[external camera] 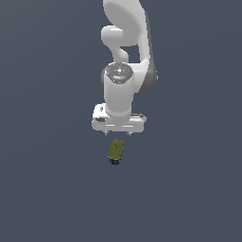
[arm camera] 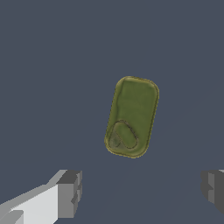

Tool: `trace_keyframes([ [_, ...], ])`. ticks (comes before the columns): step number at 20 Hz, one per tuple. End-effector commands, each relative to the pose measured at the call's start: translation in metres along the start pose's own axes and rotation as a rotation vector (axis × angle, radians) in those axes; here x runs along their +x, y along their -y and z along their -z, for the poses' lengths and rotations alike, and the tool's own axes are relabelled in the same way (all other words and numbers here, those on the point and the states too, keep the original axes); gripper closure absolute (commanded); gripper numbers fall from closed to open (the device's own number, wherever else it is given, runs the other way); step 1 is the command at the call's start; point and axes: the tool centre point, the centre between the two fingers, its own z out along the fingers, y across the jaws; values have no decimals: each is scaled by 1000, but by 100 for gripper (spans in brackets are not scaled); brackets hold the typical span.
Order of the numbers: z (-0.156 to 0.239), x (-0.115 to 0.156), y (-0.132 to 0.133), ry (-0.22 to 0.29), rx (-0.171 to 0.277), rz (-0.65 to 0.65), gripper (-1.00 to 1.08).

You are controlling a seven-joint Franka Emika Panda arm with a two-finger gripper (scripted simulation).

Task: Pick up the object and move it to a goal position.

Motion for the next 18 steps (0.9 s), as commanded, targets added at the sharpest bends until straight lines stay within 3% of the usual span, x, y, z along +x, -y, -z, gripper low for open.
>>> trace_keyframes([
  [1,-9,8,-1,0,7,-40,-92],
  [10,-41,35,-5,-2,29,-179,-92],
  [18,-48,39,-6,-1,32,-201,-92],
])
